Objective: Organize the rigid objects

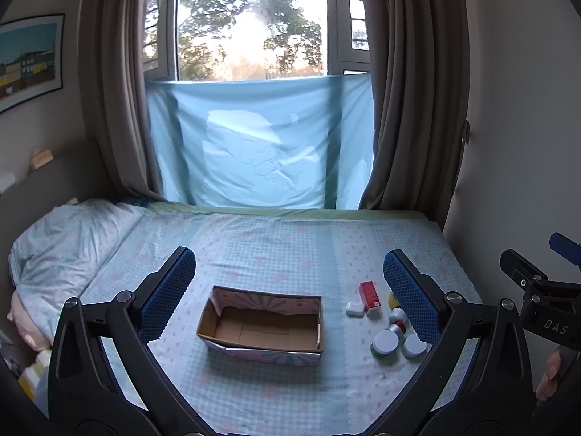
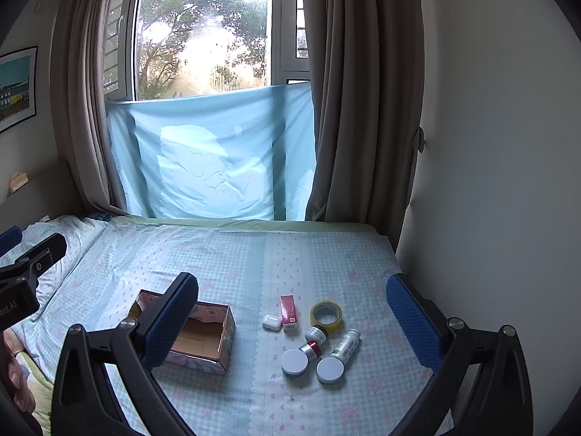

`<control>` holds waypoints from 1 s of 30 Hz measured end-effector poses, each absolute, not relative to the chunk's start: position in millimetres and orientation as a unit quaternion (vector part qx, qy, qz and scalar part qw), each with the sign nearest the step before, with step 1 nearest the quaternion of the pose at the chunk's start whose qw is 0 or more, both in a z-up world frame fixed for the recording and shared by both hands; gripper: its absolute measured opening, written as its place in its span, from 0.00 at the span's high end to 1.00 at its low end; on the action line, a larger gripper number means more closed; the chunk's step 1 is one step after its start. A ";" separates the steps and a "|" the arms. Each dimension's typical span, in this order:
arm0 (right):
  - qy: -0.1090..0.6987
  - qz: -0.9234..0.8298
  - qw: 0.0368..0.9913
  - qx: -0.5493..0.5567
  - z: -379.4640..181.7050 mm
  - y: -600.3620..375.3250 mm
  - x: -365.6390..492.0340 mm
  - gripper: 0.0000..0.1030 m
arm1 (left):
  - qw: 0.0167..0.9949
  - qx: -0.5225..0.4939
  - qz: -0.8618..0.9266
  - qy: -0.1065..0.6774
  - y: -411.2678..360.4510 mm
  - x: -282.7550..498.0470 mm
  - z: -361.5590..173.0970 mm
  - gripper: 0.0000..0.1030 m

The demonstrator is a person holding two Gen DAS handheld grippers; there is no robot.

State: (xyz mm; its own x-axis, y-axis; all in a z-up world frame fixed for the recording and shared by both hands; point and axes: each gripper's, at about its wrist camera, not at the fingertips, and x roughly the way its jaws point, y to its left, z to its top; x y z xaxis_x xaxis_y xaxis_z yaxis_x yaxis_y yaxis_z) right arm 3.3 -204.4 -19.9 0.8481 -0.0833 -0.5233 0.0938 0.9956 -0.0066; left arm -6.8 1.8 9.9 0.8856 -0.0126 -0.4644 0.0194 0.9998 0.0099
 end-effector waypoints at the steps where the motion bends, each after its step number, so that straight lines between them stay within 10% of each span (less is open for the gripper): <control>1: 0.271 -0.046 0.961 0.010 -19.9 -205.0 2.9 0.00 | 0.971 0.005 -0.008 0.240 2.7 -6.7 10.1 0.00; 30: 0.263 -0.041 0.964 0.012 -21.8 -201.2 0.6 0.00 | 0.971 0.005 -0.010 0.239 1.9 -6.1 8.6 0.00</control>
State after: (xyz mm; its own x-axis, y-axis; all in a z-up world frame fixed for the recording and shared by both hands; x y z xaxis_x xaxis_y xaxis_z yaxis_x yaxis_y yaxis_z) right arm 0.6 -201.2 -21.8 0.8582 -0.0733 -0.5081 0.0855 0.9963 0.0006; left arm -6.1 1.9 8.6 0.8853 -0.0169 -0.4648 0.0219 0.9997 0.0053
